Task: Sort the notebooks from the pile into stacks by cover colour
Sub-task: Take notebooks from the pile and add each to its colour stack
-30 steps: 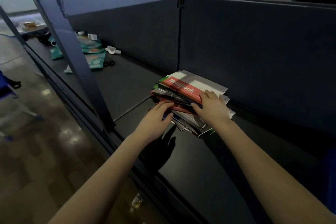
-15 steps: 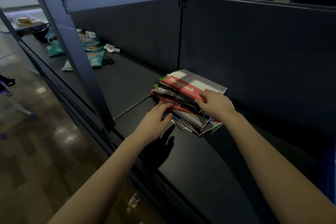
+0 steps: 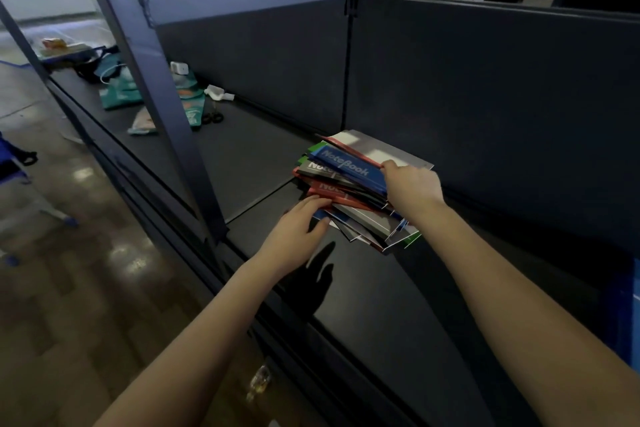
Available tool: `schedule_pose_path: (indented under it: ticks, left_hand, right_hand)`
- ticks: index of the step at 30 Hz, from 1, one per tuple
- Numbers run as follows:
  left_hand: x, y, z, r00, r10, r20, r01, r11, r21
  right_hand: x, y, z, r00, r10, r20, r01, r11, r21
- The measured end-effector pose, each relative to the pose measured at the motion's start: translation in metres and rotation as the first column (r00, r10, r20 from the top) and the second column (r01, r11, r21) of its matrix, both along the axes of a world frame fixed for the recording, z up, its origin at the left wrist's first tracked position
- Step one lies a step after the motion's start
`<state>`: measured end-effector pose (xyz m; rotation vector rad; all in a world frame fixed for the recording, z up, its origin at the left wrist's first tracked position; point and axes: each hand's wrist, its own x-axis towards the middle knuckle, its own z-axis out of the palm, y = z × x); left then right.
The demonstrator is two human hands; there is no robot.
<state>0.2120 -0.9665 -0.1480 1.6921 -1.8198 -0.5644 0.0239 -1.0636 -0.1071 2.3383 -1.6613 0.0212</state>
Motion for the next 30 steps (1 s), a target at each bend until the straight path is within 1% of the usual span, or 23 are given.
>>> schedule_pose_path:
  ticks: [4, 7, 9, 12, 14, 18, 22, 24, 25, 27, 28, 30]
  left_hand:
    - [0.005, 0.009, -0.001, 0.998, 0.015, -0.060, -0.017, 1.000, -0.027]
    - [0.001, 0.016, 0.004, 0.982, 0.049, -0.181, -0.058, 0.997, -0.045]
    - [-0.006, 0.017, 0.006, 0.954, 0.069, -0.292, -0.086, 0.995, -0.046]
    - [-0.020, 0.015, 0.006, 0.861, 0.097, -0.499, -0.123, 0.992, -0.020]
    - [-0.030, 0.015, 0.008, 0.790, 0.091, -0.606, -0.119, 0.993, -0.006]
    - [-0.050, 0.014, 0.016, 0.673, 0.058, -0.737, -0.070, 0.997, 0.015]
    - [-0.067, 0.015, 0.015, 0.588, 0.061, -0.807, -0.083, 0.996, 0.015]
    - [-0.073, 0.018, 0.013, 0.580, 0.073, -0.811, -0.093, 0.995, 0.023]
    - [-0.077, 0.020, 0.012, 0.594, 0.077, -0.801, -0.105, 0.994, 0.017]
    - [-0.081, 0.022, 0.012, 0.658, 0.089, -0.748, -0.133, 0.991, 0.001]
    - [-0.083, 0.023, 0.012, 0.692, 0.090, -0.716, -0.141, 0.990, -0.012]
    - [-0.085, 0.024, 0.013, 0.727, 0.083, -0.682, -0.145, 0.989, -0.034]
  right_hand:
    - [0.003, 0.012, 0.007, 0.999, 0.012, -0.053, -0.013, 1.000, -0.019]
    - [0.003, 0.030, 0.008, 0.999, 0.036, -0.023, -0.037, 0.999, -0.034]
    - [0.002, 0.040, 0.008, 0.999, 0.041, -0.001, -0.041, 0.998, -0.042]
    - [-0.002, 0.057, 0.006, 0.997, 0.065, 0.033, -0.063, 0.996, -0.069]
    - [-0.005, 0.071, 0.006, 0.992, 0.103, 0.070, -0.099, 0.993, -0.061]
    - [-0.008, 0.102, 0.001, 0.980, 0.165, 0.112, -0.159, 0.985, -0.060]
    - [-0.012, 0.123, -0.010, 0.963, 0.218, 0.156, -0.216, 0.976, -0.030]
    - [-0.016, 0.130, -0.019, 0.952, 0.257, 0.169, -0.254, 0.966, -0.037]
    - [-0.019, 0.134, -0.023, 0.942, 0.277, 0.191, -0.269, 0.961, -0.067]
    - [-0.025, 0.140, -0.031, 0.928, 0.280, 0.244, -0.265, 0.960, -0.096]
    - [-0.029, 0.140, -0.033, 0.925, 0.261, 0.276, -0.247, 0.965, -0.084]
    - [-0.037, 0.145, -0.036, 0.909, 0.215, 0.357, -0.208, 0.976, -0.059]
